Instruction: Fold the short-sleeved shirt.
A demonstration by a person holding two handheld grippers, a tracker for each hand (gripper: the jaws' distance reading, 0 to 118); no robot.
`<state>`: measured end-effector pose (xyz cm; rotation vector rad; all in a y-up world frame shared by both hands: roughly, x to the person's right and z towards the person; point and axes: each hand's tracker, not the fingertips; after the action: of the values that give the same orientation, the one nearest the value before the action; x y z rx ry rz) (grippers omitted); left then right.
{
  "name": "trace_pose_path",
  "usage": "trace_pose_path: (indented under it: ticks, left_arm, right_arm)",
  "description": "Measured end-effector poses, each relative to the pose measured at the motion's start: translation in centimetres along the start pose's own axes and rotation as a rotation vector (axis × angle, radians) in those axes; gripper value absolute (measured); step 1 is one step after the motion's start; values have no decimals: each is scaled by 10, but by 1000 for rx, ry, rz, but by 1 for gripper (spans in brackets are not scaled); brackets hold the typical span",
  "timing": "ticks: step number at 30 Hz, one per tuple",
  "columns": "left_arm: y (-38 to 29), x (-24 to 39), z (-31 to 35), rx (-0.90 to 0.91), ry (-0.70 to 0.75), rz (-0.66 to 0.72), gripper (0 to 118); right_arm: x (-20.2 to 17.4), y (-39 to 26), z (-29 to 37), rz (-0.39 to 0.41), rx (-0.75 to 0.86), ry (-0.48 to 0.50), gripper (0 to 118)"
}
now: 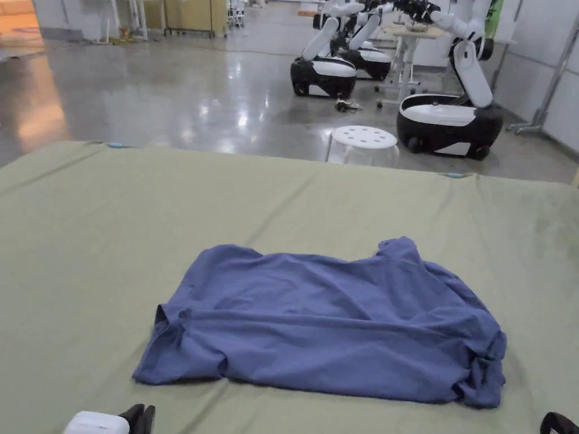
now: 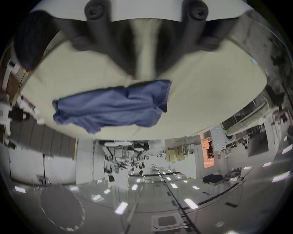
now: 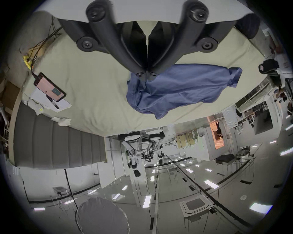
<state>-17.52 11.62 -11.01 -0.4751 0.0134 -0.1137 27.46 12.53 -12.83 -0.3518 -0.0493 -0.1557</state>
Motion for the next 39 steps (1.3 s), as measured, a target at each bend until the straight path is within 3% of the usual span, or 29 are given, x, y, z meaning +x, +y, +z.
trace_pose_path:
  ticks: [1, 4, 6, 7, 8, 9, 10, 15, 18, 19, 20, 21, 22, 23, 26, 27, 30, 31, 33, 35, 37, 39]
  left_arm:
    - [-1, 2, -3, -5, 40, -7, 0]
    - [7, -12, -23, -75, -17, 75, 0]
    - [13, -17, -43, -76, 2, 43, 0]
    - [16, -21, -60, -115, 22, 23, 8]
    - [18, -29, -79, -155, 4, 43, 37]
    - [21, -35, -97, -209, 1, 67, 82]
    - [22, -40, -117, -254, 8, 87, 111]
    - [28, -42, -179, -341, 100, 71, 102]
    - [29, -36, -193, -410, 47, 49, 59]
    - [30, -33, -188, -383, 19, 46, 31]
    - [34, -33, -186, -361, 4, 46, 15]
    - [38, -31, -184, -368, 14, 40, 13]
    - [42, -29, -182, -361, 3, 43, 10]
    - [45, -27, -182, -359, 6, 44, 10]
    - [58, -21, -175, -353, -14, 56, 9]
    - [62, -22, -173, -344, -16, 62, 9]
    - [72, -26, -172, -339, -23, 84, 9]
    - [73, -27, -172, -339, -20, 87, 9]
    - [72, -30, -176, -352, -13, 90, 8]
    - [67, -32, -176, -360, -17, 104, 6]
    - [67, -36, -176, -363, -30, 96, 5]
    - [75, -40, -165, -340, -33, 113, 5]
  right_arm:
    - [0, -2, 1, 6, -5, 8, 4]
    - [-5, -4, -1, 57, -36, 23, 4]
    - [-7, -4, 0, 58, -41, 28, 4]
    - [-6, -4, 0, 52, -46, 40, 4]
    - [-6, -3, -1, 49, -53, 52, 4]
    - [-7, -3, -2, 53, -56, 53, 4]
    - [-8, -2, -4, 60, -61, 49, 4]
    - [-2, 2, -18, 84, -120, 4, 4]
    - [4, 7, -43, 121, -175, -37, 4]
    - [6, 9, -54, 142, -196, -50, 7]
    - [7, 11, -66, 155, -210, -58, 15]
    - [9, 13, -82, 166, -243, -56, 36]
    - [11, 16, -100, 165, -297, -36, 71]
    - [12, 18, -116, 149, -330, -8, 92]
    - [14, 20, -167, 130, -413, 7, 99]
    - [15, 19, -183, 139, -440, -6, 99]
    - [24, 15, -218, 67, -512, -14, 99]
    - [27, 15, -225, 41, -539, -24, 92]
    - [26, 15, -225, 43, -528, -35, 45]
    - [21, 22, -214, 66, -485, 0, 16]
    - [16, 31, -203, 89, -460, -6, 12]
    - [18, 48, -190, 57, -441, 27, 10]
